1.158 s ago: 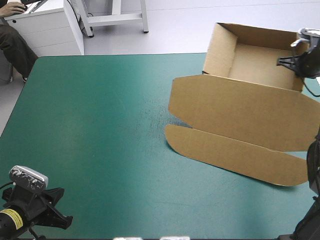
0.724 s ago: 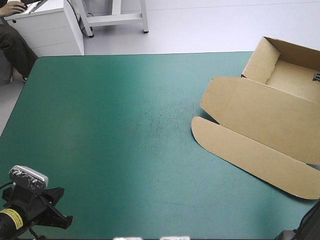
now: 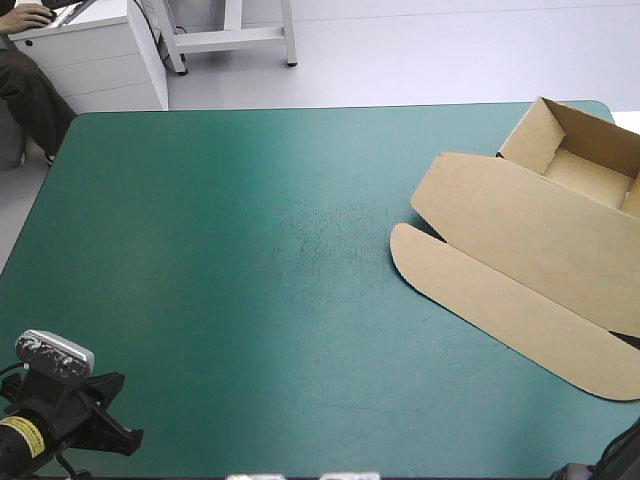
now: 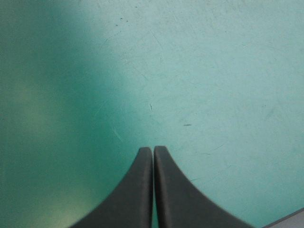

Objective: Fold the box

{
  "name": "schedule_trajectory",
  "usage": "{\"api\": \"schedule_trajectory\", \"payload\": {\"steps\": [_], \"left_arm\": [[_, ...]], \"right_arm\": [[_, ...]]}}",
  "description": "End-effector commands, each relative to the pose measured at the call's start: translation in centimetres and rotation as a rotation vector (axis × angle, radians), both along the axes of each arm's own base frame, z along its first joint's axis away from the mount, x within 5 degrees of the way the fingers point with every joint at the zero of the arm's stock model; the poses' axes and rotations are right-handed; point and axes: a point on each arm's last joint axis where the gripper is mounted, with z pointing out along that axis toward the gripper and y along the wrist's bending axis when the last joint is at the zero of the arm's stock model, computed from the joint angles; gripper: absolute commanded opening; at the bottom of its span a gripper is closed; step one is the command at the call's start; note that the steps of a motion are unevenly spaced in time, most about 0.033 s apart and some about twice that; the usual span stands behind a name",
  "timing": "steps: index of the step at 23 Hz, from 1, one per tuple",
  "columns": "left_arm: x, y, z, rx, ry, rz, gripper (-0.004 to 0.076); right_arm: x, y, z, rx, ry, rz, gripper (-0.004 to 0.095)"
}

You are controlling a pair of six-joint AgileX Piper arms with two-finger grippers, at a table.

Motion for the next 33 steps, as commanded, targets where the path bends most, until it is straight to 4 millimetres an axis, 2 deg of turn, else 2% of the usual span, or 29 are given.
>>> {"api": "schedule_trajectory", "payload": {"steps": [1, 4, 8, 11, 16, 17, 21, 22, 25, 28, 33], "left_arm": [[0.4, -0.2, 1.0, -0.034, -0.061, -0.002, -0.001], [0.5, -0.3, 1.1, -0.043, -0.075, -0.004, -0.001], [0.6, -0.5, 1.5, -0.072, -0.114, -0.013, -0.001], [0.6, -0.5, 1.5, -0.072, -0.114, -0.013, -0.001], [0.6, -0.5, 1.5, -0.101, -0.102, 0.014, -0.001], [0.7, -0.5, 1.5, -0.118, -0.102, 0.025, -0.001], [0.6, -0.5, 1.7, -0.147, -0.126, 0.035, -0.001], [0.5, -0.3, 1.7, -0.146, -0.136, 0.037, -0.001], [0.3, -0.2, 1.6, -0.158, -0.16, 0.034, -0.001], [-0.5, 0.5, 1.1, -0.194, -0.271, 0.031, -0.001], [-2.0, 1.5, 0.1, -0.23, -0.362, 0.026, -0.001]], "right_arm": [[-3.9, 3.6, 7.6, 0.012, -0.212, 0.113, 0.0416], [-6.9, 7.4, 11.3, 0.026, -0.332, 0.21, -0.0025], [-10.4, 13.3, 12.2, 0.005, -0.357, 0.357, -0.0015], [-12.5, 16.6, 11.4, 0.005, -0.356, 0.463, -0.0015], [-17.2, 21.5, 8.0, 0.015, -0.337, 0.656, -0.0015], [-19.0, 22.7, 6.4, 0.024, -0.322, 0.713, -0.0015], [-22.8, 23.8, 3.4, 0.014, -0.334, 0.79, -0.0015], [-24.7, 23.9, 2.3, -0.015, -0.395, 0.803, -0.0015], [-27.4, 23.8, 0.8, -0.054, -0.457, 0.806, -0.0015], [-31.0, 23.3, -1.0, -0.125, -0.584, 0.773, -0.0015], [-33.9, 22.9, -2.8, -0.174, -0.678, 0.745, -0.0015]]}}
